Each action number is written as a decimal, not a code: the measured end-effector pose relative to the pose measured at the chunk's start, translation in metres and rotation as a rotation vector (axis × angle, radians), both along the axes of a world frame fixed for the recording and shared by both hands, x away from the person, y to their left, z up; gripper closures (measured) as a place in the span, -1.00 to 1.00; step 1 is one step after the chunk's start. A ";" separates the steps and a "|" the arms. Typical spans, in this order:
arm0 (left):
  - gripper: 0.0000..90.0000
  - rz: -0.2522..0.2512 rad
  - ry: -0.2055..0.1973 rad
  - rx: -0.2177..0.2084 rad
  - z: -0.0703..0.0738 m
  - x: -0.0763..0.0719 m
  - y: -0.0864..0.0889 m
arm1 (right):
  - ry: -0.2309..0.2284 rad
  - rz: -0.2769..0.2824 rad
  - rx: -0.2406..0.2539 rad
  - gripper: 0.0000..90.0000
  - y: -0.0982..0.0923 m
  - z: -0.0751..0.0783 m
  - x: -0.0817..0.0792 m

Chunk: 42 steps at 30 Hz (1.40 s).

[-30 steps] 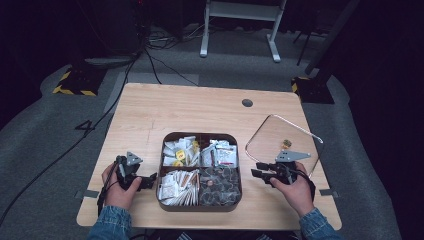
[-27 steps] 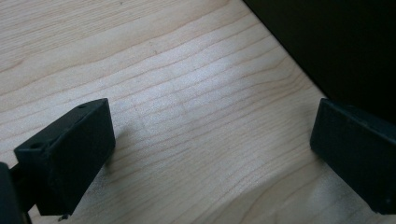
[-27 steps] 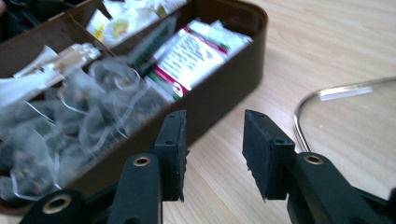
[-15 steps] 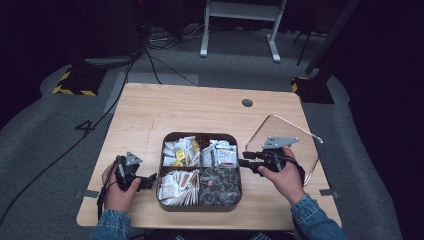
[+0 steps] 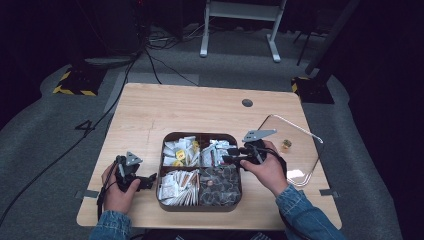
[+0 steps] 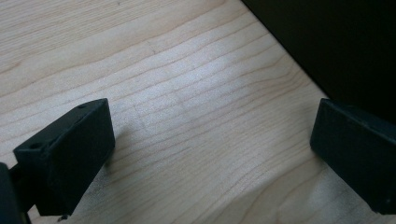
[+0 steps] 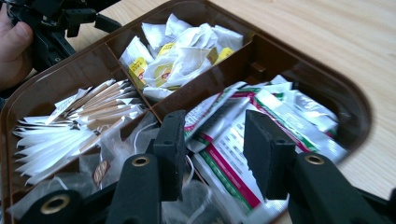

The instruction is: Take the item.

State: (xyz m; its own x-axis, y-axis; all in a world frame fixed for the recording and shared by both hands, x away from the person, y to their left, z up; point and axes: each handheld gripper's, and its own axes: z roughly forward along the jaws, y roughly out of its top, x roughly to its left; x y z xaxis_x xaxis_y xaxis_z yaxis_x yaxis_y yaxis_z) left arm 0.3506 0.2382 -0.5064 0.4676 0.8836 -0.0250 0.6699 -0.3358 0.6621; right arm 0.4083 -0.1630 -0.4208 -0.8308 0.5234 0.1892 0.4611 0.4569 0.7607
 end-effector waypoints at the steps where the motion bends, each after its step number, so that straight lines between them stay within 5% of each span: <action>1: -1.00 0.001 0.001 -0.001 0.000 0.000 0.000 | 0.014 0.005 -0.009 0.32 0.007 -0.003 0.003; 14: -1.00 -0.007 0.002 0.001 0.000 0.002 0.000 | 0.050 0.025 -0.052 0.33 0.036 -0.018 0.011; 23: -1.00 -0.007 0.002 0.001 0.000 0.002 0.000 | 0.090 0.029 -0.078 0.52 0.053 -0.027 0.016; 28: -1.00 -0.007 0.002 0.001 0.000 0.002 0.000 | 0.106 0.020 -0.085 0.60 0.057 -0.031 0.018; 34: -1.00 -0.007 0.002 0.001 0.000 0.002 0.000 | 0.106 -0.003 -0.099 0.95 0.057 -0.031 0.018; 42: -1.00 -0.007 0.002 0.001 0.000 0.002 0.000 | 0.108 -0.038 -0.076 0.98 0.052 -0.024 0.017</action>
State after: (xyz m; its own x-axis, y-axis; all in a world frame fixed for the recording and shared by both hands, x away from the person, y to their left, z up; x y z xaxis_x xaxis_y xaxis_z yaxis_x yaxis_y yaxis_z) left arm 0.3525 0.2380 -0.5062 0.4736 0.8804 -0.0250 0.6688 -0.3411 0.6606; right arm 0.4248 -0.1106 -0.4445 -0.7873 0.5699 0.2352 0.5563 0.4920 0.6697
